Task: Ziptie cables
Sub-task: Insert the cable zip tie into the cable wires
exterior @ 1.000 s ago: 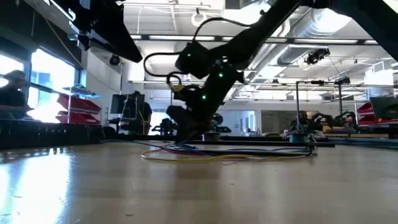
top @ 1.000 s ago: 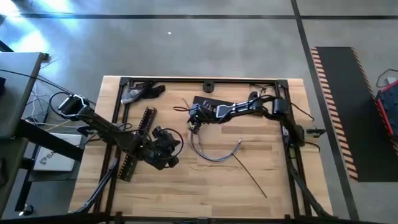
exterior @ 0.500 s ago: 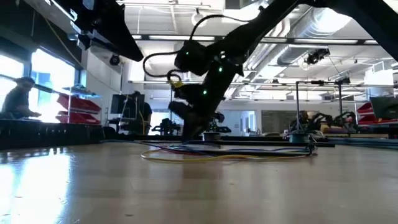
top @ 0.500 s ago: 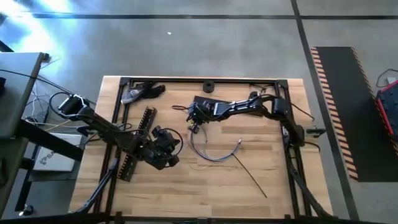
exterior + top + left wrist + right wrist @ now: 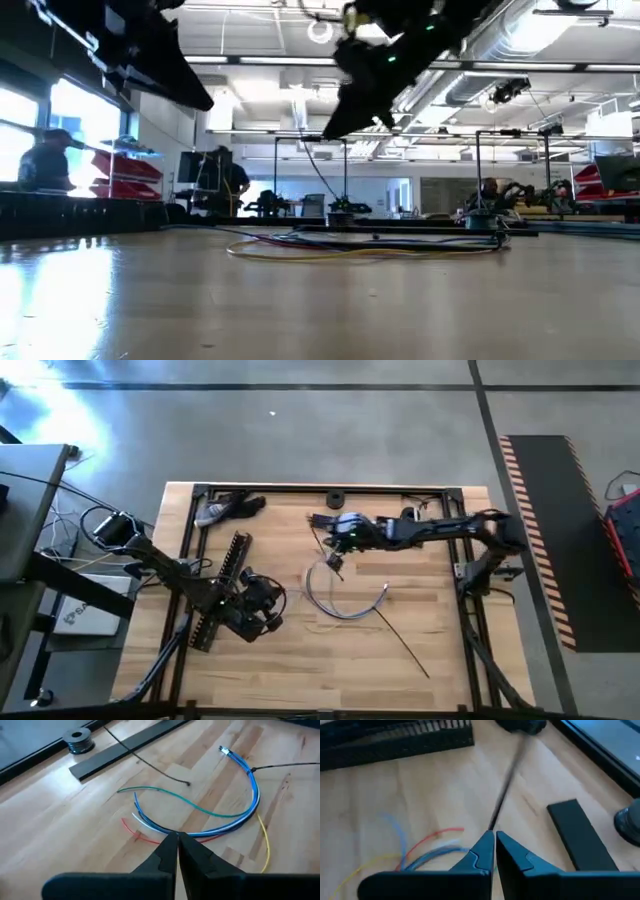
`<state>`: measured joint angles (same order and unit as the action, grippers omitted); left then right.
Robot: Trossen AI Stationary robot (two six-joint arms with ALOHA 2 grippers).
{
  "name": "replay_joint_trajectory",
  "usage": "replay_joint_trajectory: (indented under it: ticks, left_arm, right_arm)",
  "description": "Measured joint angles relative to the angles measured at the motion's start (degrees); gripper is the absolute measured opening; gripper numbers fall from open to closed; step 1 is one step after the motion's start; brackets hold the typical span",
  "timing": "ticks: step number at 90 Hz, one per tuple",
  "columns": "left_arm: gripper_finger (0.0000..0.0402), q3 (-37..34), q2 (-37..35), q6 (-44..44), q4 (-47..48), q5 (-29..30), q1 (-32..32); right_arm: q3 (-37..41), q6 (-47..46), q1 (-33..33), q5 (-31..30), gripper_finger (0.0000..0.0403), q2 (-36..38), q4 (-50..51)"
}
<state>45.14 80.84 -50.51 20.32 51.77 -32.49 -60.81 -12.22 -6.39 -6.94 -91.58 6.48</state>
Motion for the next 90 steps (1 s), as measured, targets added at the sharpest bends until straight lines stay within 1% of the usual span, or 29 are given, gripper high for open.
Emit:
replay_joint_trajectory:
  ticks: [7, 16, 28, 32, 37, 44, 52, 58, 64, 74, 84, 90]
  left_arm:
    - [0.0000, -2.91, 0.02, 2.75, -6.97, -0.02, 0.16]
    - [0.0000, -5.97, 0.04, 9.65, -19.69, 0.44, 1.10]
    - [0.0011, -7.95, 0.04, 22.79, -35.35, 0.30, 2.83]
    - [0.0019, -7.96, 0.03, 27.11, -39.54, -0.95, 3.76]
    - [0.0030, -7.88, 0.02, 30.50, -43.03, -3.38, 4.91]
    - [0.0044, -7.93, 0.02, 32.79, -45.02, -6.47, 6.39]
    - [0.0055, -7.93, 0.02, 31.82, -45.05, -9.69, 7.63]
    - [0.0059, -7.93, 0.02, 31.13, -44.76, -12.54, 8.34]
    - [0.0060, -7.93, 0.02, 30.65, -44.46, -14.26, 8.76]
    - [0.0058, -7.93, 0.02, 30.63, -44.23, -14.51, 8.90]
    - [0.0056, -7.93, 0.02, 30.46, -43.86, -14.19, 8.90]
    - [0.0056, -7.93, 0.02, 30.01, -43.48, -14.18, 8.90]
  right_arm:
    - [3.33, -1.18, 2.38, 0.14, 0.0000, 5.94, -2.62]
    - [6.71, -2.69, 6.14, 0.15, 0.0000, 11.33, -4.34]
    - [9.51, -5.06, 11.63, 0.16, 0.0000, 15.59, -4.80]
    - [10.09, -5.82, 13.34, 0.13, 0.0000, 16.53, -4.97]
    - [10.59, -6.17, 15.23, -0.79, 0.0000, 16.95, -4.63]
    - [11.27, -7.08, 17.35, -3.11, 0.0000, 16.95, -2.47]
    - [11.16, -7.42, 18.38, -4.02, 0.0000, 15.97, 0.13]
    - [11.18, -8.54, 18.43, -5.08, 0.0003, 14.08, 2.22]
    - [11.18, -7.82, 18.28, -5.75, 0.0016, 11.32, 2.52]
    - [11.16, -7.76, 17.47, -7.29, 0.0066, 5.38, 2.63]
    - [11.14, -12.76, 14.71, -7.50, 0.0131, -0.50, 2.39]
    - [11.09, -15.40, 12.94, -6.11, 0.0167, -3.95, 2.25]
